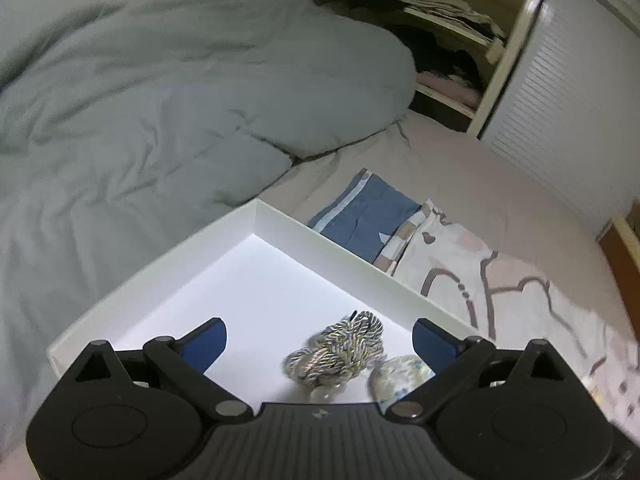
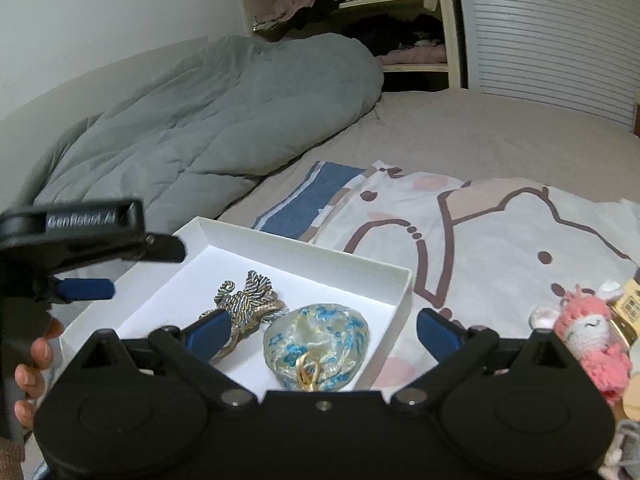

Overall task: Organize objects
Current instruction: 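Carry both items into the white box and open both tools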

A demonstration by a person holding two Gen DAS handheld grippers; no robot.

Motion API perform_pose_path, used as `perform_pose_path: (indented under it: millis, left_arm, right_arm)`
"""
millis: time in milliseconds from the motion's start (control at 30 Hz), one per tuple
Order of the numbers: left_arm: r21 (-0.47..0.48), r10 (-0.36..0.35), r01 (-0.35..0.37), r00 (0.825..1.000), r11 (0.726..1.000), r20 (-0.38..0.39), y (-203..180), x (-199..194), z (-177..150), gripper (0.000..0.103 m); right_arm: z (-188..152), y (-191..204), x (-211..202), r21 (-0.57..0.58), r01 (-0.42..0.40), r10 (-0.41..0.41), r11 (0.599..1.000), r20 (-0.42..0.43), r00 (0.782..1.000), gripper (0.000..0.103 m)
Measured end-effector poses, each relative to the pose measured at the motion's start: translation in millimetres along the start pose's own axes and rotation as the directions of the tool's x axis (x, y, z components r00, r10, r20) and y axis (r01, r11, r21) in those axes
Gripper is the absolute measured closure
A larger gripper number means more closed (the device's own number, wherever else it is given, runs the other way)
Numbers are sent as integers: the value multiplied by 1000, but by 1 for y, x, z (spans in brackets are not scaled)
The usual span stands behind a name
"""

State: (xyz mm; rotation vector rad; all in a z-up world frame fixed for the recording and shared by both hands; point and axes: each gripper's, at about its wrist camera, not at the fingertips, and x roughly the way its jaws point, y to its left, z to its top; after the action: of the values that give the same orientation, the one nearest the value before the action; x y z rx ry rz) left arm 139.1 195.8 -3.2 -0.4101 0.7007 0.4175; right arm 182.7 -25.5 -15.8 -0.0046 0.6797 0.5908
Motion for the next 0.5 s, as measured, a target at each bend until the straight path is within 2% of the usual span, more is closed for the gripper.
perform_pose_path:
  millis: [167, 500]
  left_arm:
    - [98, 17, -18, 1000, 995, 11, -9, -17, -13, 4]
    - [157, 16, -21, 999, 987, 33, -18, -51, -28, 4]
  right_arm:
    - [2, -4, -19, 15, 18, -18, 1000, 8, 1000, 3]
    - [0, -9, -56, 26, 56, -56, 998, 25, 998, 3]
